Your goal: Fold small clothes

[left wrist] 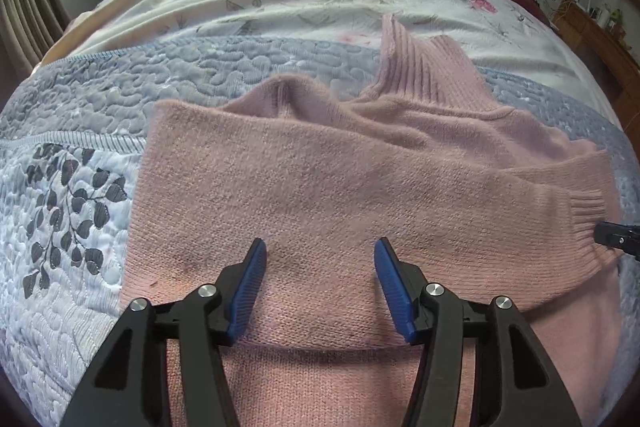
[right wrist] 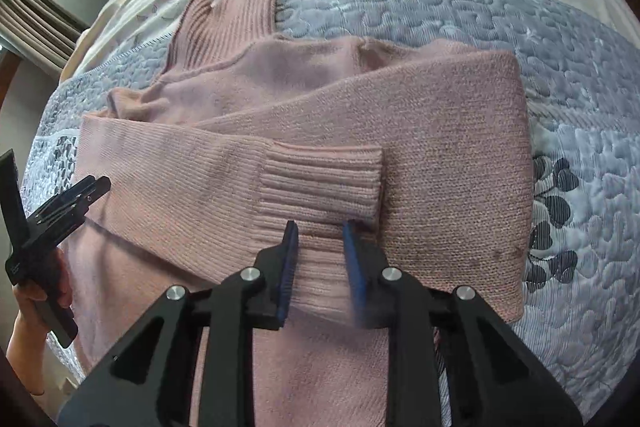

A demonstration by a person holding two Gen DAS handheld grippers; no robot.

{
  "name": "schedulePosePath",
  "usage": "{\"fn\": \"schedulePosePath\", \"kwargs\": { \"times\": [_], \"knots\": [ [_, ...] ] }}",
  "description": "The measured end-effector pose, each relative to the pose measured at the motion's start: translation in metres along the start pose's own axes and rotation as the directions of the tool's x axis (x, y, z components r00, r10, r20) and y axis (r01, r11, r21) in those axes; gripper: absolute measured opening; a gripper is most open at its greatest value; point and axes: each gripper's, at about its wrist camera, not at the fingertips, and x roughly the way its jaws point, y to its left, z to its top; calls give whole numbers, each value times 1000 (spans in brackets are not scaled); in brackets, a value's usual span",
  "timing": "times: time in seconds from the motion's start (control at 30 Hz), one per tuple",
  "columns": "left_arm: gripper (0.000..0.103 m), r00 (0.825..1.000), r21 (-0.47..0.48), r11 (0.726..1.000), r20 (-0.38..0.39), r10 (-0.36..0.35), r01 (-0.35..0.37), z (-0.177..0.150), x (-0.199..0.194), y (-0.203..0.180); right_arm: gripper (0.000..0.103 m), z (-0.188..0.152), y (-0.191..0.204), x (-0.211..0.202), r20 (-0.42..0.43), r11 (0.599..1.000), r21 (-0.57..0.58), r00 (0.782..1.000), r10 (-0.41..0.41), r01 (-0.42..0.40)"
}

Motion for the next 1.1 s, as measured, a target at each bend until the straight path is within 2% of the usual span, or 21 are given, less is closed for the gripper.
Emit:
{"fn": "schedulePosePath", "kwargs": {
  "times": [0.07, 0.13, 0.17, 0.23, 0.33, 0.4, 0.5, 0.6, 0.67, 0.77, 0.9, 1.03, 1.07, 1.1],
  "knots": [
    [58, 1000, -11, 1000, 11, -26, 26, -4, 3, 7, 23, -3, -2, 3, 1, 1000, -17, 1000, 10, -10],
    [57, 1000, 5, 1000, 5, -22, 22, -2, 0, 5, 23, -2, 2, 1, -6, 999, -47, 1000, 3, -4],
    [57, 1000, 15, 1000, 6, -18, 18, 2, -4, 3, 26, 1, 5, -3, -6, 998, -56, 1000, 17, -17],
    [57, 997, 27, 998, 49, -59, 57, 15, -17, -1, 26, 12, 11, -18, 35, 993, -85, 995, 89, -86],
    [60, 992, 36, 996, 92, -90, 87, 54, -24, -10, 41, 49, 23, -26, 82, 992, -112, 994, 71, -62],
    [62, 992, 43, 996, 100, -82, 78, 84, -16, -18, 41, 79, 30, -16, 68, 991, -120, 996, 59, -51],
    [62, 994, 6, 995, 52, -100, 100, 123, 11, -23, 41, 121, 38, 10, 19, 990, -91, 994, 111, -109],
    [62, 991, -44, 990, 39, -131, 133, 151, 35, -25, 41, 155, 49, 36, 0, 990, -102, 995, 102, -102],
    [62, 989, -24, 990, 42, -139, 140, 165, 46, -30, 41, 173, 53, 52, -9, 991, -97, 995, 95, -95],
    [62, 990, 18, 990, 26, -138, 138, 178, 63, -40, 41, 189, 54, 70, -21, 992, -84, 995, 93, -94],
    [62, 985, 21, 985, -14, -171, 171, 187, 83, -50, 41, 204, 51, 90, -38, 991, -58, 992, 118, -120],
    [61, 987, 27, 987, -22, -159, 160, 194, 97, -56, 41, 213, 45, 100, -17, 985, -8, 985, 172, -173],
    [59, 988, 30, 987, -13, -156, 157, 195, 98, -58, 40, 214, 45, 103, -17, 984, -3, 984, 179, -179],
    [49, 988, 36, 987, -7, -155, 155, 197, 99, -61, 36, 215, 45, 102, -15, 983, -5, 983, 182, -182]
  ]
}}
